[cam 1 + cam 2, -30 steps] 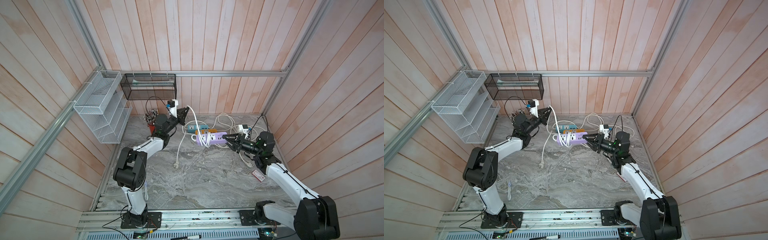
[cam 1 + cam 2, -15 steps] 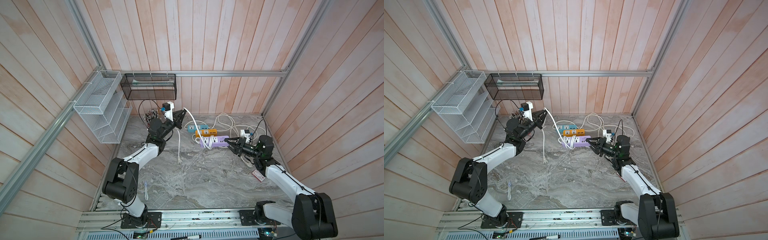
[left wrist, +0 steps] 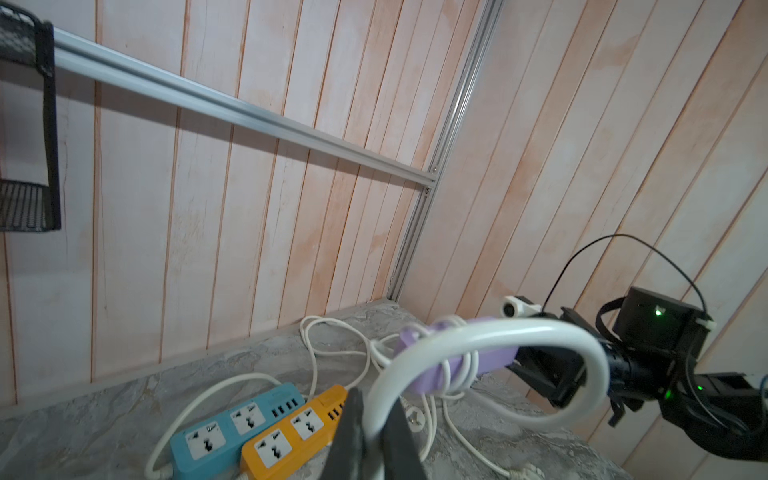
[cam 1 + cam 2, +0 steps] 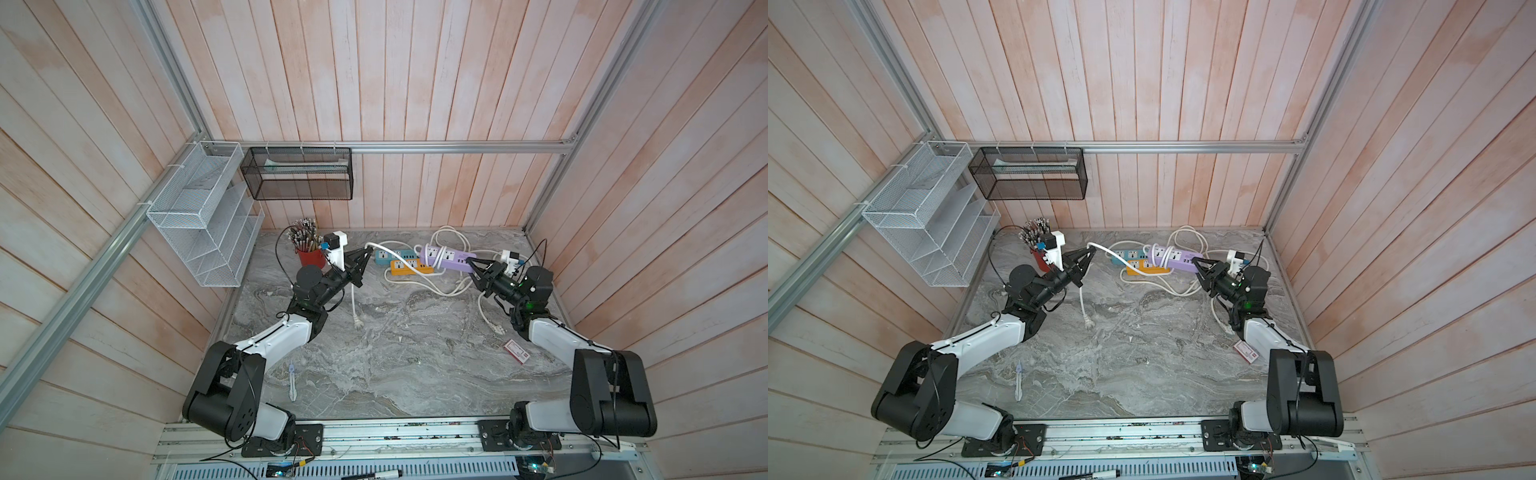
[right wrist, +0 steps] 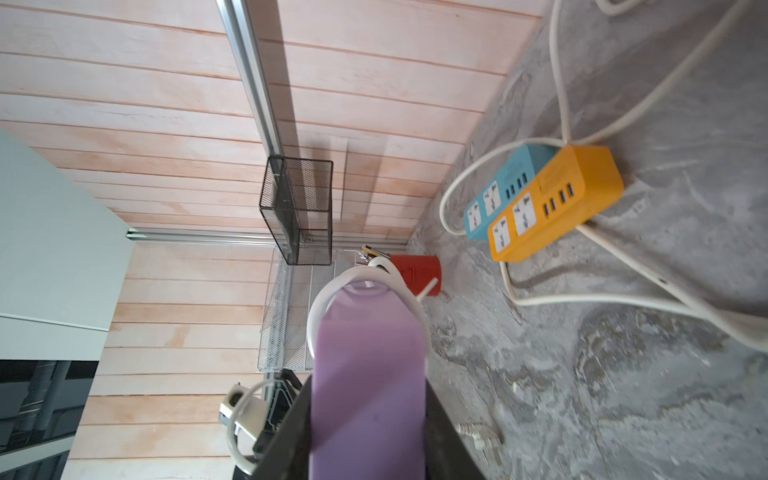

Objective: Unwrap the cord wrapped around the power strip
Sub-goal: Unwrap the power cord from the power strip.

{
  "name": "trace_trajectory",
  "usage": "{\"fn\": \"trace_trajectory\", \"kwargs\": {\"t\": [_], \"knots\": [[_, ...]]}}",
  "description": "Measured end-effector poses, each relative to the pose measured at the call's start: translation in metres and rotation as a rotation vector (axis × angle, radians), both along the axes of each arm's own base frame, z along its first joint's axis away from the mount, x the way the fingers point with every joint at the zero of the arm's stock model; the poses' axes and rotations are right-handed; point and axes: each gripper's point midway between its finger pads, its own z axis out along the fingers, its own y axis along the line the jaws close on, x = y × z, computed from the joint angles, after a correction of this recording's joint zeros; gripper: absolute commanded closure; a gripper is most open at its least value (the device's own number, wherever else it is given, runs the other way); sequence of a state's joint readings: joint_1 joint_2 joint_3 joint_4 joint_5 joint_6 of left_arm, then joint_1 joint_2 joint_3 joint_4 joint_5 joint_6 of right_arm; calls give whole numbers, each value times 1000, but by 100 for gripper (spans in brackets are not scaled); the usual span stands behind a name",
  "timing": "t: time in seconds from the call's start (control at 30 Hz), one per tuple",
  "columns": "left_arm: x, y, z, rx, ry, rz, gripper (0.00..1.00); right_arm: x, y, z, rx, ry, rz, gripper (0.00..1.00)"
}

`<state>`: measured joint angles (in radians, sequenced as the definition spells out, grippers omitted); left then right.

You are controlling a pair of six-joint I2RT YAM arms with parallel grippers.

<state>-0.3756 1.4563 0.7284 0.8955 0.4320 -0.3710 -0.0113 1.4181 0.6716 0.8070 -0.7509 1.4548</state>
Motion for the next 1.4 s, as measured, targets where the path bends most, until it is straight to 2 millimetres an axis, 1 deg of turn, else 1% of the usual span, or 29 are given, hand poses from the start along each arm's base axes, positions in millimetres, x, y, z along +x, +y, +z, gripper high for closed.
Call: {"fn": "trace_trajectory", "kwargs": {"t": [0.07,0.17,0.33,0.43,0.5,0.57,0.67,0.77,0.83,0.9,1.0,1.07,1.17,1.2,1.27,1.3,1.33,1.37,1.4], "knots": [[-7,-4,-19,8,44,-9,100,12,-4,19,25,-54,-22,78],[-13,-9,-38,8,90,-23,100,24,-6,43,76,-117,-27,78],[-9,-13,-72,3,158,-25,100,31,-5,71,147,-166,-10,77],[-2,-16,-99,5,211,-25,100,29,-1,93,170,-200,11,77],[3,-19,-117,9,249,-26,100,24,5,109,179,-226,36,77],[10,-22,-136,11,290,-27,100,16,12,127,183,-262,68,77],[21,-30,-155,6,326,-34,100,1,22,150,179,-307,117,77],[31,-38,-160,-5,331,-42,100,-13,30,165,170,-335,158,77],[36,-42,-160,-10,325,-45,100,-22,33,170,161,-343,181,77],[41,-44,-155,-13,310,-45,100,-29,36,172,149,-344,202,77],[53,-47,-140,-15,271,-38,100,-38,40,172,126,-336,229,77],[65,-47,-126,-21,238,-28,100,-45,42,172,114,-331,246,77],[88,-38,-110,-33,197,3,100,-60,45,169,96,-324,269,77],[95,-34,-107,-32,191,16,95,-64,45,169,90,-323,272,77],[110,-25,-106,-24,188,48,61,-72,45,169,78,-323,277,77],[117,-20,-106,-18,193,64,37,-76,44,170,73,-325,278,77],[123,-15,-108,-13,202,81,8,-79,44,171,69,-329,278,77],[126,-11,-110,-8,212,92,0,-81,43,172,66,-333,277,77],[128,-7,-114,0,224,103,0,-82,41,174,63,-337,273,77]]}}
